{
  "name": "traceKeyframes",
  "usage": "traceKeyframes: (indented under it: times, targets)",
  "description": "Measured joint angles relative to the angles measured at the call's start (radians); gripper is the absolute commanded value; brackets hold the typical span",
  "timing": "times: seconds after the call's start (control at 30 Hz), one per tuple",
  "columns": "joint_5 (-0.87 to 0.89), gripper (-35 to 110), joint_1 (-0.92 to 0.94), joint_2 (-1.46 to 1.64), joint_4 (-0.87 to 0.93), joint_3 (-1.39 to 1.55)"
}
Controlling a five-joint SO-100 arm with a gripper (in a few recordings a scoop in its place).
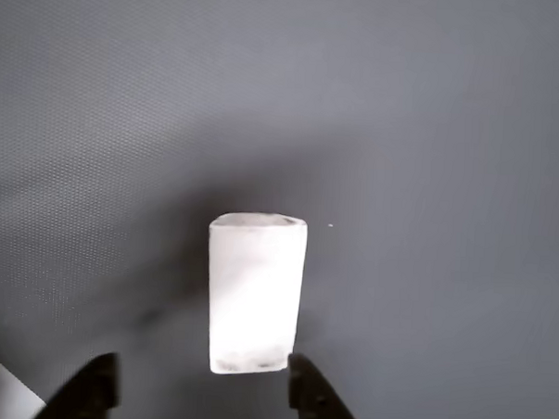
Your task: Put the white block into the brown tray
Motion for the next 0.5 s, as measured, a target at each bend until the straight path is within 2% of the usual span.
traceKeyframes:
  times: [0.5]
  targets:
    - [0.000, 54, -0.005, -0.044, -0.049, -0.017]
